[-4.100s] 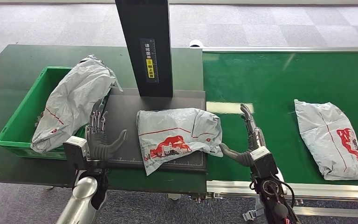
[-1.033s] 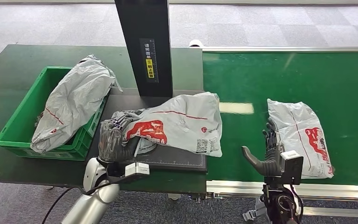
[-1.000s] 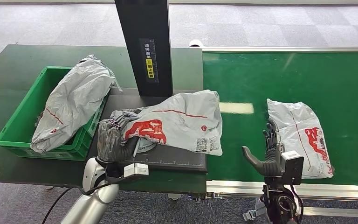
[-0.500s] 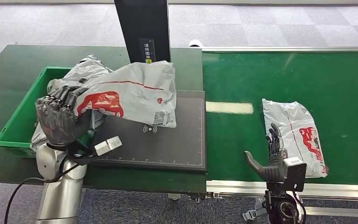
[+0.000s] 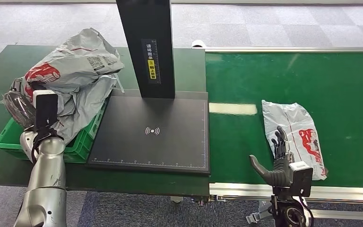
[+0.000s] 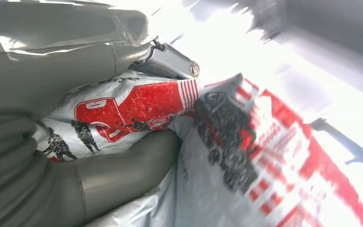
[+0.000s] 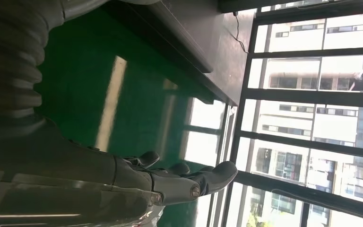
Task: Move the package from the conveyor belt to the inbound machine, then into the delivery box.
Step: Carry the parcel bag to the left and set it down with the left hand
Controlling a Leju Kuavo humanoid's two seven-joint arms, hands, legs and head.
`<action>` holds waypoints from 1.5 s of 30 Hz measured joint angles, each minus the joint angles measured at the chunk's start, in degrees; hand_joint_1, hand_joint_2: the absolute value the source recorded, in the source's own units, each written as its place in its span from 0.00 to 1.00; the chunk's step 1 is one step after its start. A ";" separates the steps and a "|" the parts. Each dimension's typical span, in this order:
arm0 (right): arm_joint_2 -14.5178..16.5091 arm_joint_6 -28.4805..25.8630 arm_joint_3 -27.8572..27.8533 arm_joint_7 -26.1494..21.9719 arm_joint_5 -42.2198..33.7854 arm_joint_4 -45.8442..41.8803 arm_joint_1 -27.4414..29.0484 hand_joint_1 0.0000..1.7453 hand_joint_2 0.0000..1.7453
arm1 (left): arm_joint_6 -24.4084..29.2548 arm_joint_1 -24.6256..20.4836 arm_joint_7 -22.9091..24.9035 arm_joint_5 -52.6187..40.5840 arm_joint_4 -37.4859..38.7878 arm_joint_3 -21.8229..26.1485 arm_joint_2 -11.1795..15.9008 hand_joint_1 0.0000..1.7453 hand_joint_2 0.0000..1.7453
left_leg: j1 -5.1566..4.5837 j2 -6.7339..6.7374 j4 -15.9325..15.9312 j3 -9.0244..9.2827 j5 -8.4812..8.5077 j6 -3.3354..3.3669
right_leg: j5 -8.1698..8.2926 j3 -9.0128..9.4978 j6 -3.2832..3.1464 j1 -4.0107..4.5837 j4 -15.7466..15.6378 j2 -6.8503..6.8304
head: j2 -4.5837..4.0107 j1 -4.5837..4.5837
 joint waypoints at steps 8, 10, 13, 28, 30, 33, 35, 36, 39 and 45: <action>0.00 0.12 -0.34 0.00 0.07 -0.02 0.20 0.00 1.00 | -0.99 -2.02 -1.13 4.68 8.32 0.07 2.40 1.00 1.00 | -0.01 -0.01 0.00 -0.04 0.00 0.00 | 0.00 -0.02 0.00 -0.01 -0.01 0.00 | 0.00 0.00; 0.00 0.24 -0.35 0.00 0.16 -0.02 0.21 0.00 1.00 | -3.45 -2.51 0.21 7.46 9.68 0.07 2.73 1.00 1.00 | -0.01 -0.01 0.00 -0.04 0.00 0.00 | 0.00 -0.01 0.00 -0.01 -0.01 0.00 | 0.00 0.00; -0.01 0.68 -0.35 0.00 0.57 -0.02 0.19 0.00 1.00 | -11.81 -3.59 2.40 15.95 13.89 0.43 3.66 1.00 1.00 | 0.00 -0.02 0.00 -0.03 0.00 0.00 | 0.00 0.00 0.00 0.00 -0.01 -0.01 | 0.00 0.00; 0.05 1.07 0.75 -0.03 -0.20 0.64 -2.42 0.00 1.00 | 2.12 -3.65 -10.94 20.79 21.33 1.62 5.11 0.06 1.00 | 0.00 -0.02 0.00 -0.03 0.01 0.00 | 0.00 0.00 0.00 -0.01 0.01 -0.01 | 0.00 0.00; 0.05 0.78 1.05 -0.08 -0.49 0.69 -2.50 0.00 1.00 | 4.23 -2.14 -12.08 14.42 16.52 3.37 3.78 0.01 1.00 | 0.00 -0.04 0.00 -0.06 0.01 -0.01 | -0.01 -0.02 0.00 0.00 0.01 -0.02 | 0.00 0.00; 0.06 0.49 1.63 -0.31 -0.81 0.99 -2.64 0.00 1.00 | 4.66 0.39 -12.37 8.93 6.01 7.16 0.64 0.00 1.00 | 0.00 0.10 -0.01 -0.11 0.00 -0.01 | 0.00 -0.07 0.00 0.00 0.01 0.08 | 0.00 0.02; 0.05 0.39 1.96 -0.55 -1.01 1.33 -2.77 0.00 1.00 | 4.70 1.66 -12.51 9.00 -1.55 8.93 -1.18 0.00 1.00 | -0.01 0.18 -0.01 -0.12 -0.01 0.00 | 0.00 -0.10 0.00 -0.01 0.00 0.15 | 0.01 0.00; 0.03 0.35 2.08 -0.67 -1.10 1.55 -2.91 0.00 1.00 | 4.70 2.14 -12.54 9.31 -5.04 9.59 -2.00 0.00 1.00 | -0.01 0.16 -0.01 -0.12 -0.01 0.00 | 0.00 -0.10 0.00 -0.01 0.00 0.13 | 0.01 0.00; -0.03 0.26 2.34 -1.04 -1.46 2.09 -3.35 0.00 1.00 | 4.68 3.29 -12.58 10.31 -13.08 10.69 -3.88 0.00 1.00 | -0.01 0.06 0.00 -0.12 -0.01 0.00 | 0.00 -0.08 0.00 -0.01 -0.01 0.04 | 0.00 0.01; -0.30 0.23 2.52 -1.16 -1.77 2.22 -3.42 0.00 1.00 | 4.68 4.52 -12.58 11.03 -20.68 11.27 -5.90 0.00 1.00 | 0.00 0.06 -0.01 -0.10 0.00 0.00 | 0.00 -0.06 0.00 0.00 0.00 0.05 | 0.00 0.00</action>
